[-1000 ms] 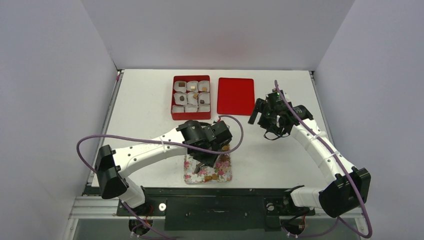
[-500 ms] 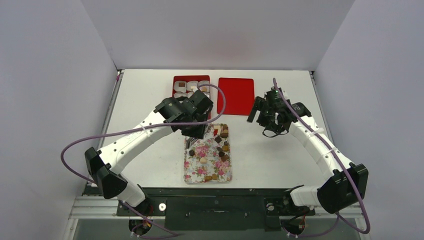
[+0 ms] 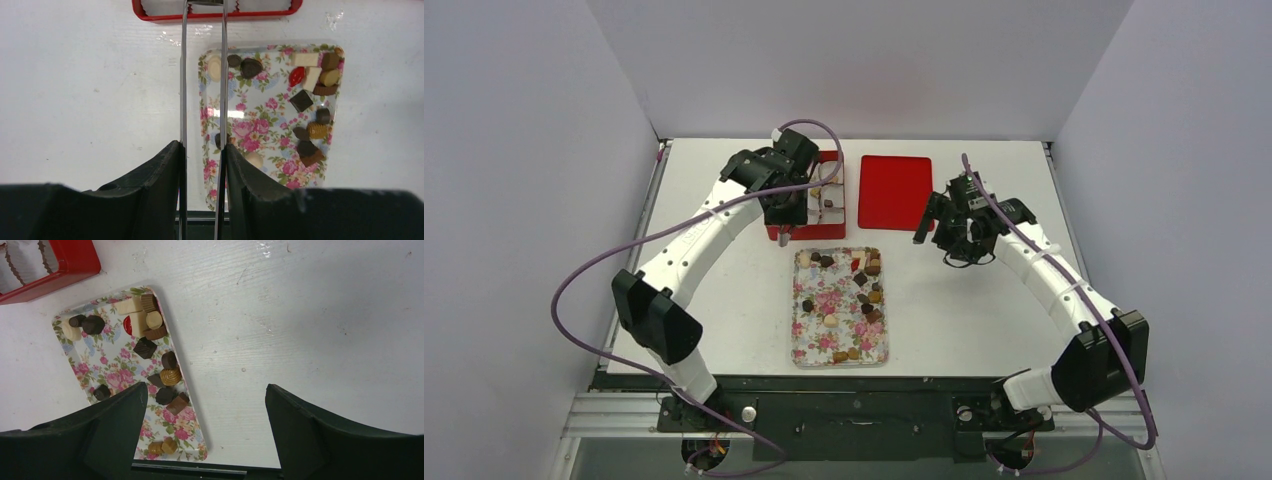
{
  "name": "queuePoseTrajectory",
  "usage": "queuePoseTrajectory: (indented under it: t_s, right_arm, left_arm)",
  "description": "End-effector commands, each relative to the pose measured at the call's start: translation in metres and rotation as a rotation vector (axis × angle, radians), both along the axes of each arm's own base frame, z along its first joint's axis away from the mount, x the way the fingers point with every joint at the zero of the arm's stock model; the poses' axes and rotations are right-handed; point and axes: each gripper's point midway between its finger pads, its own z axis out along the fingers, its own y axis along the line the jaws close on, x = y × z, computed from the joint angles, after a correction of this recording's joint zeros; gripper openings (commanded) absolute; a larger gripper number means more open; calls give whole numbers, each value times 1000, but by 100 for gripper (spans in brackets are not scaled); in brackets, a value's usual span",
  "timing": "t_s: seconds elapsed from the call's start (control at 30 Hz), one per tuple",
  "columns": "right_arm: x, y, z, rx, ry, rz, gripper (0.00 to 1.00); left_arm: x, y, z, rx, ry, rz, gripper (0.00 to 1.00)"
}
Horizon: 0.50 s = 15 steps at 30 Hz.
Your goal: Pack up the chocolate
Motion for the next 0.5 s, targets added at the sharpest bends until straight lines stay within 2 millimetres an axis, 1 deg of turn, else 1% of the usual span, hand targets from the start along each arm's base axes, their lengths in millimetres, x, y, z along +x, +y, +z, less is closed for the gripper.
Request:
queuePoseTrajectory:
  t_s: [0.0,0.03,0.17,0.27,0.47]
  right_arm:
    - [16,6,14,31,-44,-2,83]
    - [17,7,13,34,-40,-1,83]
    - [19,8,6,34,-14,2,83]
    - [20,9,-3,35,14,5,83]
    - [22,11,-13,33,48,12,83]
  left_arm:
    - [33,16,13,29,-74,47,27]
    - [39,18,10,37,-70,56,27]
    - [50,24,-2,76,-46,65,27]
    - [55,29,-12,105,-28,72,27]
    - [65,32,-30,133,-1,71,27]
